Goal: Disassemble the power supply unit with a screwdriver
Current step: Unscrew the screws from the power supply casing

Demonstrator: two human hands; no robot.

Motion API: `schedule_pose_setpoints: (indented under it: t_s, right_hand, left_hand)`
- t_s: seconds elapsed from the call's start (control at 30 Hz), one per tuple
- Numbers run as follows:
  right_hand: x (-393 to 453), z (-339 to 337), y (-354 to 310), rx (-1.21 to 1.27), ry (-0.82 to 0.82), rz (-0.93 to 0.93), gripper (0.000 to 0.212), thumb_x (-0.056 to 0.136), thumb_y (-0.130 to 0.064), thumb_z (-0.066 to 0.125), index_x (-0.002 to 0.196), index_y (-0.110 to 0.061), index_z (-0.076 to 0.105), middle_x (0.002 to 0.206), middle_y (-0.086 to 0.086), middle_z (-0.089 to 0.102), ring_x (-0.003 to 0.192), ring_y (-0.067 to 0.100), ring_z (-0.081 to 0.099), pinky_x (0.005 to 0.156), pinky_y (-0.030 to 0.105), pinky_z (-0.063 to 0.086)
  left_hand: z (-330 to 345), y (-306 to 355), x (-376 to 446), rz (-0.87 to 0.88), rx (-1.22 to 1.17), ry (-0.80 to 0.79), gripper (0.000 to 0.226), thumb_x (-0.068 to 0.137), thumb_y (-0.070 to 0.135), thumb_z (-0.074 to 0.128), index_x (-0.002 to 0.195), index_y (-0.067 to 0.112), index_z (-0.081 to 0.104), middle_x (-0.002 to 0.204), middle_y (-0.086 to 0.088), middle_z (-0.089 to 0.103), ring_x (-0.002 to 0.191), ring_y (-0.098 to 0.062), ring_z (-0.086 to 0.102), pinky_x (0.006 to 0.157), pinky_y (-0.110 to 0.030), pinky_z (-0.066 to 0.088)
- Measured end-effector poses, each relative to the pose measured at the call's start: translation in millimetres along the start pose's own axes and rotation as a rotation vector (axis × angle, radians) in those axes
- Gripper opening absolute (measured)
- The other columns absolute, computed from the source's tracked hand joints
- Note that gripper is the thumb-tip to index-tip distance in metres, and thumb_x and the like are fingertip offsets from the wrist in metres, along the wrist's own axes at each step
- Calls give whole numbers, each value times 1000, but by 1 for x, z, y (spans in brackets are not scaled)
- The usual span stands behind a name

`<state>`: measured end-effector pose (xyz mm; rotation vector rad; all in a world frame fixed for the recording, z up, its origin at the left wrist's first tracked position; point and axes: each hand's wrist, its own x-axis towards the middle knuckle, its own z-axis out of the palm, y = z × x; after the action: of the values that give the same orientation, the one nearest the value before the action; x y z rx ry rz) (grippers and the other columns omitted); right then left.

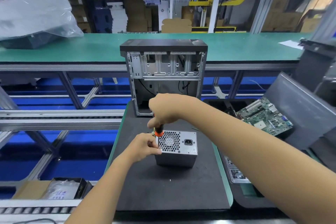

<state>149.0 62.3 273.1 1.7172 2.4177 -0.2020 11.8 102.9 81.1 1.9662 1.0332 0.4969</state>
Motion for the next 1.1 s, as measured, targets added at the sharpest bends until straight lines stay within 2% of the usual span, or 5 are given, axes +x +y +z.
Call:
schedule_pose_setpoints:
  t_s: [0.27, 0.5, 0.6, 0.97, 1.1]
  right_hand:
    - [-2, -5, 2, 54, -70, -275, 20, 77, -7, 72, 94, -18, 73, 101, -1, 63, 88, 13, 56, 58, 18, 40]
    - [-10, -1, -2, 45, 0, -98, 35, 95, -50, 48, 88, -18, 58, 77, 4, 62, 72, 20, 60, 60, 32, 46]
    - [-7, 2, -8, -81, 67, -45, 41, 104, -35, 33, 65, -21, 38, 66, 4, 49, 63, 22, 51, 50, 32, 32]
    - [-7, -6, -2, 188, -94, -270, 25, 78, 4, 59, 97, -12, 62, 106, 6, 60, 94, 22, 57, 73, 32, 49]
    - [-7, -4, -1, 294, -87, -224, 3, 83, -11, 65, 81, -12, 68, 87, 3, 68, 71, 10, 56, 61, 23, 44]
  left_hand:
    - [0, -3, 4, -11, 51, -23, 27, 66, 19, 85, 64, 2, 64, 68, -8, 67, 55, -6, 55, 55, -20, 45]
    - [1, 1, 2, -10, 40, -6, 29, 66, 17, 85, 62, 2, 61, 58, 0, 61, 53, -6, 52, 56, -24, 44]
    - [1, 1, 2, 1, 40, -11, 31, 67, 16, 85, 62, -1, 59, 56, 4, 58, 51, -4, 51, 54, -21, 43]
    - [3, 0, 3, -27, 59, 6, 36, 64, 25, 87, 62, 0, 61, 61, -9, 62, 55, -10, 53, 58, -28, 44]
    - [3, 0, 2, -19, 39, -1, 38, 64, 23, 87, 62, 0, 57, 54, 1, 58, 51, -7, 49, 54, -25, 42]
